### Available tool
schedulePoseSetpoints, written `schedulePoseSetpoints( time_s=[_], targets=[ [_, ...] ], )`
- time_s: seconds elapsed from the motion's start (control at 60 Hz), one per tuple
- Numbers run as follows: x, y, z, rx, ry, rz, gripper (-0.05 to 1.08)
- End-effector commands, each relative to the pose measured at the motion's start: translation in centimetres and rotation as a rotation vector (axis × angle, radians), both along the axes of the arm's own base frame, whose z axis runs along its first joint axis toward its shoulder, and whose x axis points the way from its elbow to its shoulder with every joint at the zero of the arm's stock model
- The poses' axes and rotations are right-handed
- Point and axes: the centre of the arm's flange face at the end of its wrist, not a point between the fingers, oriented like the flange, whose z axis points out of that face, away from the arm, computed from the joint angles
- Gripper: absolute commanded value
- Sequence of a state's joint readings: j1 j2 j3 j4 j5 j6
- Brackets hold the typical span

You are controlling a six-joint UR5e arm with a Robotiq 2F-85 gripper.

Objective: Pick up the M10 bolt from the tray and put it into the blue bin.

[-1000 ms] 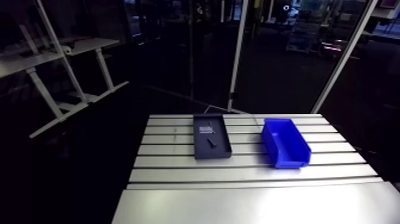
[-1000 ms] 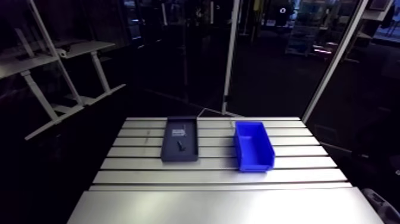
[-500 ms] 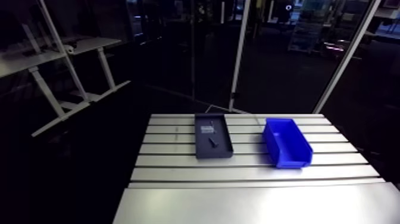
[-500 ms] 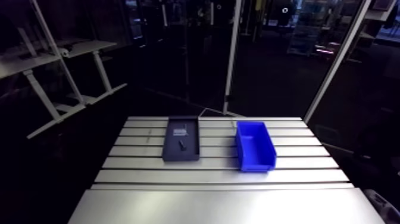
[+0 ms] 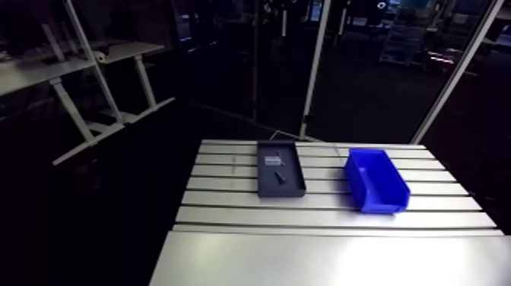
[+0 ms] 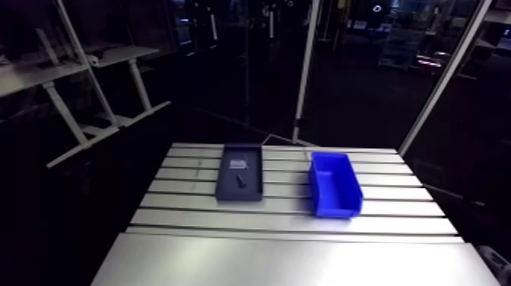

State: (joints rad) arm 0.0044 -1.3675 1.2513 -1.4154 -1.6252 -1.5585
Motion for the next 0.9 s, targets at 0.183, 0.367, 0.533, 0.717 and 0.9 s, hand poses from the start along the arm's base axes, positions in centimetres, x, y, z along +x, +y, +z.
schedulePoseSetpoints(
  time_s=[0.183,0.367,0.533,0.717,0.9],
  targets=[
    [-1.8,-1.2,-2.8,-0.001,-0.004,0.022,0.0],
    [-2.4,-1.6,-4.8,-0.002,-0.001,0.036,0.0],
    [-2.6,-2.2,-6.6,0.0,-0.011,0.05,0.0],
    [-3.0,-2.1,-8.7,0.002,-0.014,0.066,0.0],
    [-3.4,-2.1,-10.7,0.001,-0.038,0.088,0.0]
  ],
)
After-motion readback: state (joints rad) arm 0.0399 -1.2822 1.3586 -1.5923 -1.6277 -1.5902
